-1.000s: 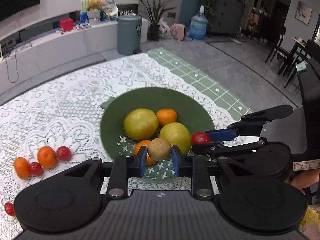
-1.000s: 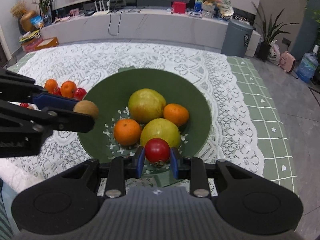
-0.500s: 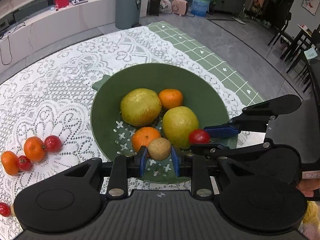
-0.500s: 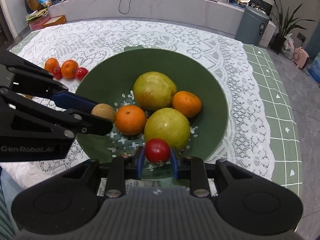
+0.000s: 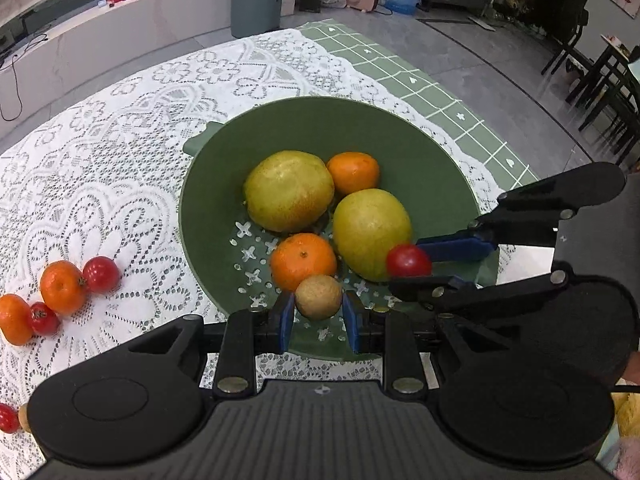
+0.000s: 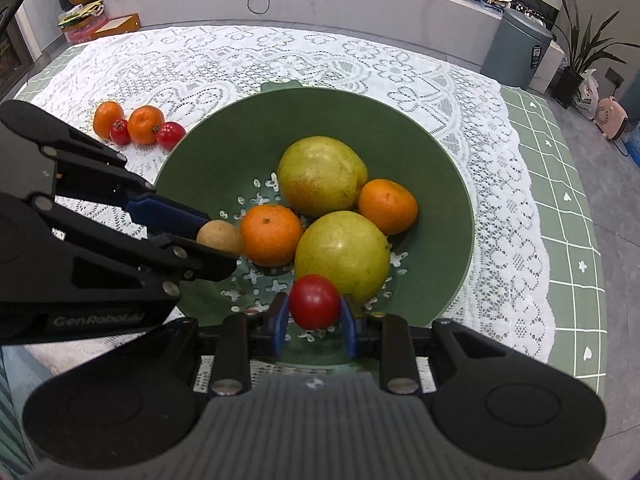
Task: Organize fruits
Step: 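Open both tools to drop the kiwi and tomato into the colander, then grasp an orange with the left tool while the right tool grasps another orange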
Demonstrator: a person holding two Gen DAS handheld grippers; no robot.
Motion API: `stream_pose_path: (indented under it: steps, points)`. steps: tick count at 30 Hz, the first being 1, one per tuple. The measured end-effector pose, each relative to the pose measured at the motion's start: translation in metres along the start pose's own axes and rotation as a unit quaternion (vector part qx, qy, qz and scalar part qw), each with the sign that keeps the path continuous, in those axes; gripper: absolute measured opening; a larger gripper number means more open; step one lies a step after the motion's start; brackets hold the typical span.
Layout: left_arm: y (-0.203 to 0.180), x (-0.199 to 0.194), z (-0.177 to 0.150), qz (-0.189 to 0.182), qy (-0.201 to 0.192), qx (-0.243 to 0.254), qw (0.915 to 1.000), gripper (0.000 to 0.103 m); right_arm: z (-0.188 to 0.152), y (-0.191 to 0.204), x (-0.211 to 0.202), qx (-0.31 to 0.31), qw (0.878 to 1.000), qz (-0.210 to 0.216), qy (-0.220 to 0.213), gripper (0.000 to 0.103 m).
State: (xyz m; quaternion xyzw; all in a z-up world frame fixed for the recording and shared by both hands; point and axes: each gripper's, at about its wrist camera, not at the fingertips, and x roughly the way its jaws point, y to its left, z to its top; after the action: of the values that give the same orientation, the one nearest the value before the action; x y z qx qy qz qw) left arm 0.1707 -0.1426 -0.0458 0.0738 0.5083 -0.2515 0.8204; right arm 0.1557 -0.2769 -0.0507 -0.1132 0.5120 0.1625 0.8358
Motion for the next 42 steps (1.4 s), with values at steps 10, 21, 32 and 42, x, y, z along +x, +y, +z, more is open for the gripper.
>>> stream_pose_path:
  steps: [10,21,32,42]
  points:
    - [0.003,-0.004,-0.001,-0.002,-0.006,-0.003,1.0,0.033,0.001,0.006,-0.005,-0.014,1.0,-0.022,-0.004,0.036]
    - [0.005,-0.034,-0.007,0.006,-0.058,-0.016,0.9982,0.046,0.001,0.014,-0.024,-0.01,0.998,-0.04,-0.047,0.073]
    - [0.027,-0.066,-0.037,0.054,-0.117,-0.048,0.9905,0.051,-0.01,0.034,-0.041,0.056,0.989,-0.066,-0.123,0.082]
    - [0.056,-0.093,-0.06,0.076,-0.157,-0.092,0.9803,0.059,-0.017,0.068,-0.042,0.106,0.976,-0.055,-0.183,0.084]
